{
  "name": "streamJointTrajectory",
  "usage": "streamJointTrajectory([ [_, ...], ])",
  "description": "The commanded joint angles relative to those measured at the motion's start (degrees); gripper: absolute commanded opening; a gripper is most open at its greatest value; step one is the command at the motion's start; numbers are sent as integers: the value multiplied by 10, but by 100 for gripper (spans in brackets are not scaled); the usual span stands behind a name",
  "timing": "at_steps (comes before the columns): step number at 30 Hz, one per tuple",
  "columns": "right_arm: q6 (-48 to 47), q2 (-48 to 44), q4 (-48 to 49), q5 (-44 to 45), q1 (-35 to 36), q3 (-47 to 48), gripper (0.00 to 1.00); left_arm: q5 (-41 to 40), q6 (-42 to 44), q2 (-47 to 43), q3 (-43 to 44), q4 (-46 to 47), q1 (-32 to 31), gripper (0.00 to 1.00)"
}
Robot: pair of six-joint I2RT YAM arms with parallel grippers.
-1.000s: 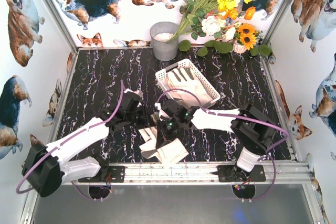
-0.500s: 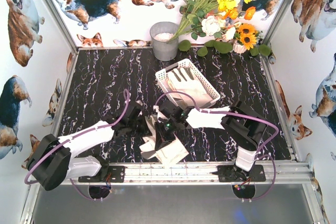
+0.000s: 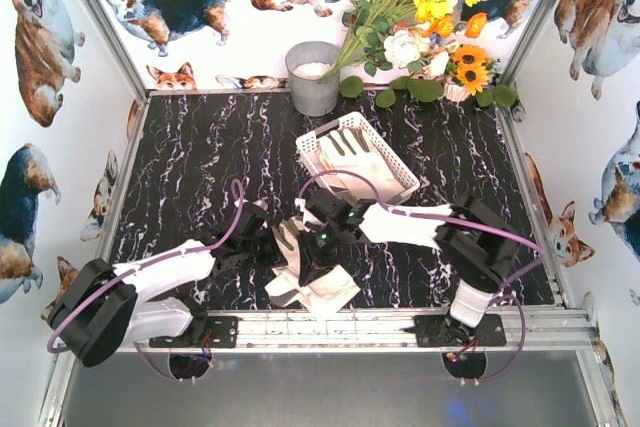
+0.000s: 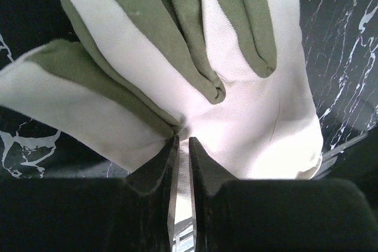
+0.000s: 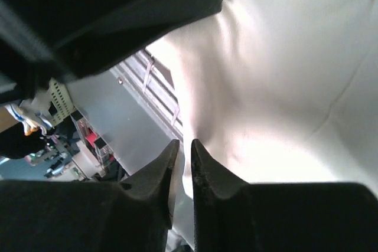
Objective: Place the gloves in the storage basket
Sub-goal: Pair the glove with the glove, then adjust the bin at the center of the board.
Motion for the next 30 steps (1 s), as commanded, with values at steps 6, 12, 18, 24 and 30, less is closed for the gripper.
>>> streamJointTrajectory([
  [6,-63,-146,-103,50,-54,-28,33,32,56,-17,76,-31,3,17],
  [12,-76,-179,-96,50,-100,-90,41,67,32,-11,89,-18,-8,18],
  [18,-104,-181,-79,72,-125,-124,47,67,1,22,72,-19,-69,15],
  [24,-129,-168,-48,91,-126,-122,51,43,-23,21,11,-32,-82,13],
  [30,-135,-131,-6,76,-126,-108,53,39,-52,9,-42,9,-91,12],
])
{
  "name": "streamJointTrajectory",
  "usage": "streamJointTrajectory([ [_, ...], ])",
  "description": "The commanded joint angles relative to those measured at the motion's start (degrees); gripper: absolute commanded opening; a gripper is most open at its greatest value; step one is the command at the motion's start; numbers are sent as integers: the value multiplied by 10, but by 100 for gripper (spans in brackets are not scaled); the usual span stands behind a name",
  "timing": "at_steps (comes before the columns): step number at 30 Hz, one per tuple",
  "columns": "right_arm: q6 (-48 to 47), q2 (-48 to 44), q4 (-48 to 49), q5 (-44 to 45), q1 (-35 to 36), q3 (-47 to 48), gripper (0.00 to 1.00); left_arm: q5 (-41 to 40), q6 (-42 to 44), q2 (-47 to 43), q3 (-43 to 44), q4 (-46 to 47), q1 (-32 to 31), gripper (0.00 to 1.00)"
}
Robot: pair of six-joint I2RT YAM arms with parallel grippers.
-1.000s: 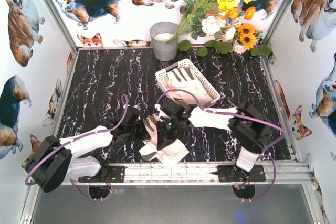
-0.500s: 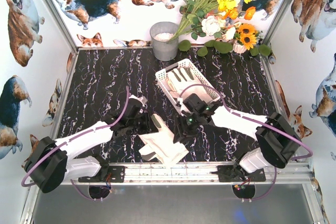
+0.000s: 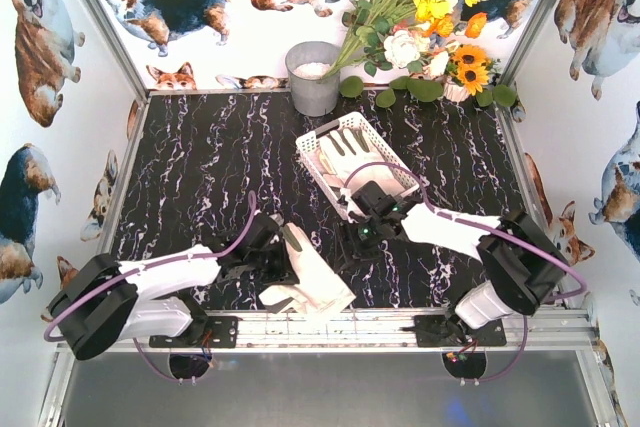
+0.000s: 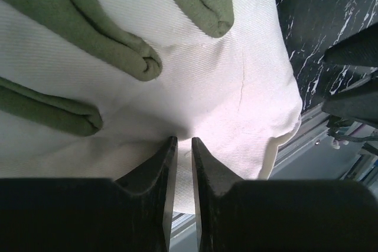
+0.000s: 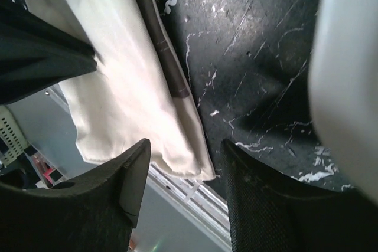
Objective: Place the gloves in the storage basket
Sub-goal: Adjust the bin at the center of the board.
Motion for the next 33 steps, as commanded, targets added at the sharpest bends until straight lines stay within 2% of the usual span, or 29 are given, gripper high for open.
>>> streamJointTrajectory([
  [1,-22,22,55,-4,1,24,53,-20,-21,-4,-42,12,-10,11],
  [9,-33,76,82,-10,42,42,54,-35,-6,-43,-66,32,-13,13],
  [13,-35,93,86,-7,43,50,53,-47,22,-68,-16,-28,-13,24],
  [18,-34,93,82,1,43,50,52,-56,27,-97,29,-91,-13,26],
  [27,-8,81,56,58,35,50,48,-43,-11,-112,7,-113,-15,13],
  [33,9,43,39,84,23,34,49,-34,-21,-92,-17,-94,-23,9],
])
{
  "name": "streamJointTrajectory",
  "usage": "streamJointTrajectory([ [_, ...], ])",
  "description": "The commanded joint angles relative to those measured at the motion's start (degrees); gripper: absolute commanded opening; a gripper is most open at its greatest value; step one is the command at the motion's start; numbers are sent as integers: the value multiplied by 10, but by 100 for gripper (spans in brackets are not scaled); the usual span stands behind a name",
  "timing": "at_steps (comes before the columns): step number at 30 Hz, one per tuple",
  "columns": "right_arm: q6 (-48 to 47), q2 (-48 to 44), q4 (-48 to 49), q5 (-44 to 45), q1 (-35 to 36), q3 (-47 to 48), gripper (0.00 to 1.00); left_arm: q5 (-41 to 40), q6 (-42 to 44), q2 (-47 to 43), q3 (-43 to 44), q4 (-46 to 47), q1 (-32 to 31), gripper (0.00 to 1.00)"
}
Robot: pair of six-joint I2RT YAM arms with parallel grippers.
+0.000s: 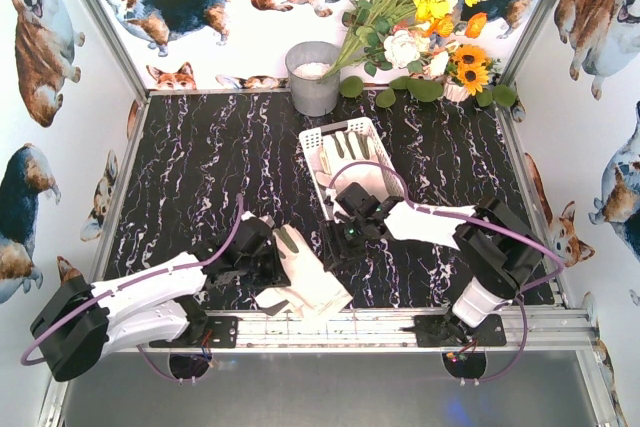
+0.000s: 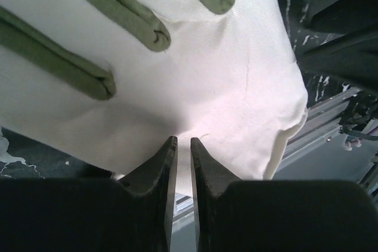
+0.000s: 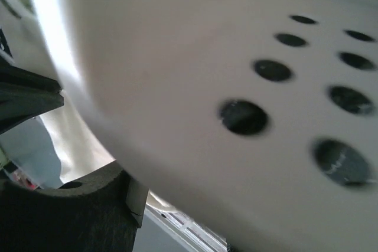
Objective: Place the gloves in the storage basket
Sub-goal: Adjust the bin at the center of the board.
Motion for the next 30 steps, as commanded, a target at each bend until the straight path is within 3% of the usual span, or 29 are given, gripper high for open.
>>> streamJointTrajectory([
  [1,10,-43,-22,61,-12,-4,49,10,-10,15,-21,4,-9,9],
  [9,-3,-126,-70,61,-11,-6,53,5,-11,3,-49,37,-13,8],
  [15,-30,-174,-116,61,35,45,56,-9,16,-34,4,-26,-13,20],
  [21,-11,-122,-85,50,57,80,55,-5,5,-66,32,-69,-13,21],
  [30,-28,4,-62,24,59,150,54,29,-31,-70,13,-87,-32,12],
])
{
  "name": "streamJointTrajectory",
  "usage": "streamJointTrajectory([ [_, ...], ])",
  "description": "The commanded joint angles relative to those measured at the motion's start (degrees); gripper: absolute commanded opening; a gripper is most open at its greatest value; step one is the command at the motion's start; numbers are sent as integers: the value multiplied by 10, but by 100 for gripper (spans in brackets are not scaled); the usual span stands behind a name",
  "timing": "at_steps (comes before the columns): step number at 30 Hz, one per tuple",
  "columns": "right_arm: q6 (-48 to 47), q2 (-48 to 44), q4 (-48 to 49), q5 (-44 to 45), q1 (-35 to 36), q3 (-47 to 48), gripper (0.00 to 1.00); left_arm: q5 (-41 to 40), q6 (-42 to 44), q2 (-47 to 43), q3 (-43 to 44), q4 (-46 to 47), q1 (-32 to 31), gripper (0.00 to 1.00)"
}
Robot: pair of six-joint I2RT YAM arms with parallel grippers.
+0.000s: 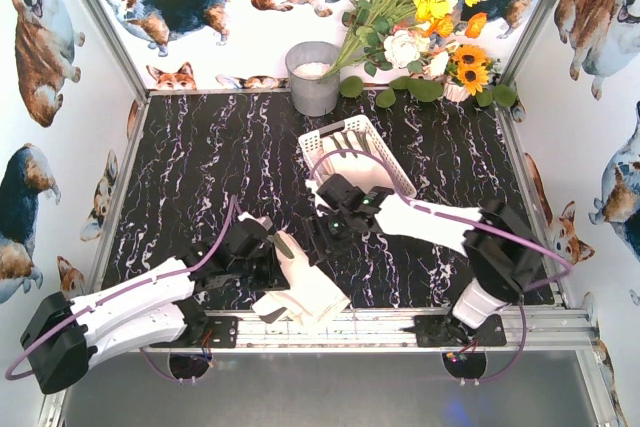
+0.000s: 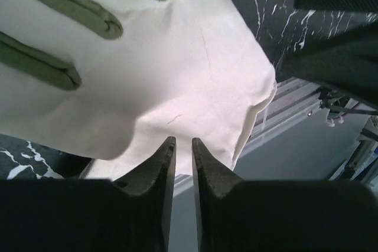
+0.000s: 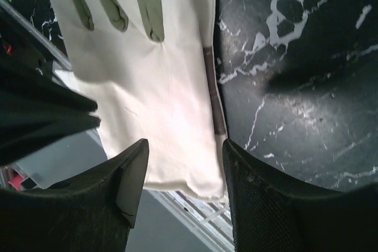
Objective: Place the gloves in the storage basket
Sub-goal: Adjust the bin at the center of the board, then pick up the glove from the center of the board.
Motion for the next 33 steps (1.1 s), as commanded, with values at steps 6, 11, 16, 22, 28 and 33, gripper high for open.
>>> streamJointTrajectory([
  [6,-26,100,23,-28,7,76,53,12,-29,3,-38,-21,-25,9],
  [11,-29,139,28,-45,14,86,52,8,-42,14,-80,15,-25,8],
  [16,-27,162,43,-84,17,77,51,-2,-41,21,-98,29,-25,7],
  [22,-11,185,81,-146,17,62,51,-7,-44,9,-115,25,-25,7],
  [28,0,202,91,-162,17,75,38,-15,-51,-14,-119,17,-25,7],
  [33,12,193,104,-158,18,66,6,-24,-50,-27,-116,16,-24,7],
])
